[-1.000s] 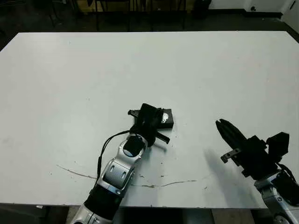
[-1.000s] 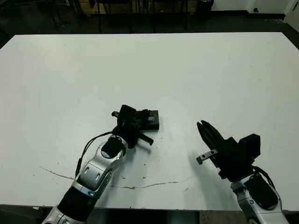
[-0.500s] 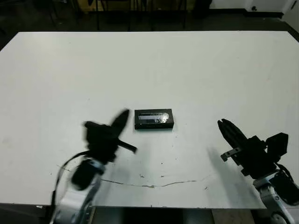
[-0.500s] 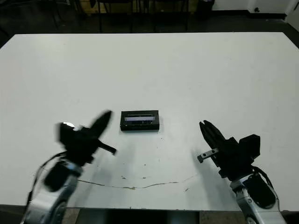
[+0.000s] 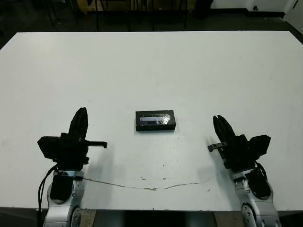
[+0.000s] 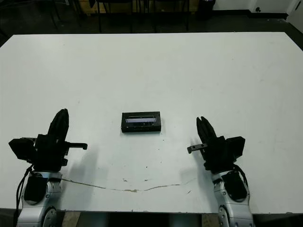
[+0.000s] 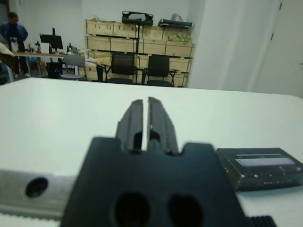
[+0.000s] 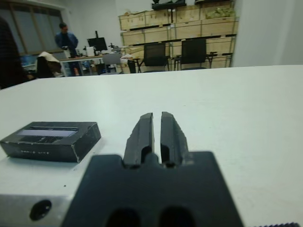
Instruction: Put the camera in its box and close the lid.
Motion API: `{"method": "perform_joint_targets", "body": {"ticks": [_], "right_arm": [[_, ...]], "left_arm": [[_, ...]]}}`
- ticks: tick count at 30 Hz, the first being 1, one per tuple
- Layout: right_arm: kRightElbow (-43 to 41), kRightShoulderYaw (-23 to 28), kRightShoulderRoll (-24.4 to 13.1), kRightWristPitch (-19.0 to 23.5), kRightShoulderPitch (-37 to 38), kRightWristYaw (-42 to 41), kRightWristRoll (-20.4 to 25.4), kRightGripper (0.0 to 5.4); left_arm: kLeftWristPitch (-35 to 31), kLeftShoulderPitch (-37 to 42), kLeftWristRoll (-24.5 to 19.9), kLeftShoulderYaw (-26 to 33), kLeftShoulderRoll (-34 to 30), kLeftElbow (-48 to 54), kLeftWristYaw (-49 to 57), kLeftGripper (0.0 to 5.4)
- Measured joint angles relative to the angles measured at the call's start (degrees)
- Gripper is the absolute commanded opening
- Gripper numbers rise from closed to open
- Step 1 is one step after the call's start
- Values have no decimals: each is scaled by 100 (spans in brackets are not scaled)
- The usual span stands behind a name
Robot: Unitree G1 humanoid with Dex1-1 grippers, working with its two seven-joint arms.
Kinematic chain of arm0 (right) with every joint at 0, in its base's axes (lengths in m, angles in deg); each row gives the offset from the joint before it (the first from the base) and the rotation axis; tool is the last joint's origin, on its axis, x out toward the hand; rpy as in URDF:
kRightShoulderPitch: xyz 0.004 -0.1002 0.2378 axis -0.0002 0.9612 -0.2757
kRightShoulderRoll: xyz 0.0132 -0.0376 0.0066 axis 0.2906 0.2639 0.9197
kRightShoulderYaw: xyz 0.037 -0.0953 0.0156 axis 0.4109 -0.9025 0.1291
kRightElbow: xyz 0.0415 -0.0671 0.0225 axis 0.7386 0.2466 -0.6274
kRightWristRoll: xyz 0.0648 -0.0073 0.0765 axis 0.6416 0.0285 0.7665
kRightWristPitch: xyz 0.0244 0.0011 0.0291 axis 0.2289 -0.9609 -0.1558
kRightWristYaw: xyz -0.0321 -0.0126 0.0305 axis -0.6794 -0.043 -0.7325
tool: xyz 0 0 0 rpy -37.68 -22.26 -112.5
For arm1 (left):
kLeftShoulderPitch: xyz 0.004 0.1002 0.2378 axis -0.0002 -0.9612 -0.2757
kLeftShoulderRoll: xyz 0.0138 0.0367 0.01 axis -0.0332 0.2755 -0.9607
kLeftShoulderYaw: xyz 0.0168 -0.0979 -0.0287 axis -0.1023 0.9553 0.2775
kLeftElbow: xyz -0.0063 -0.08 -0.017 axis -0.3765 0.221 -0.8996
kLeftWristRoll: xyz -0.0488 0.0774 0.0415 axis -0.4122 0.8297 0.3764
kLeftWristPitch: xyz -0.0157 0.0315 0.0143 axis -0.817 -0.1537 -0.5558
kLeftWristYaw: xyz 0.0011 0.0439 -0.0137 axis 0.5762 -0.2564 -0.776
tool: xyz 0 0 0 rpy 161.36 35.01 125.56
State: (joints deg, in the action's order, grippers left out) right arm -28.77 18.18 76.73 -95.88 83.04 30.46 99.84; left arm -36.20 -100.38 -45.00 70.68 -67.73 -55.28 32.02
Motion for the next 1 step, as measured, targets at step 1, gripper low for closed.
{"method": "perform_joint_targets", "body": {"ticks": [1], "right_arm": [[-90, -24, 28, 10, 28, 86, -85, 0]], "left_arm": [[0, 35, 17, -32, 2, -8, 8, 2]]}}
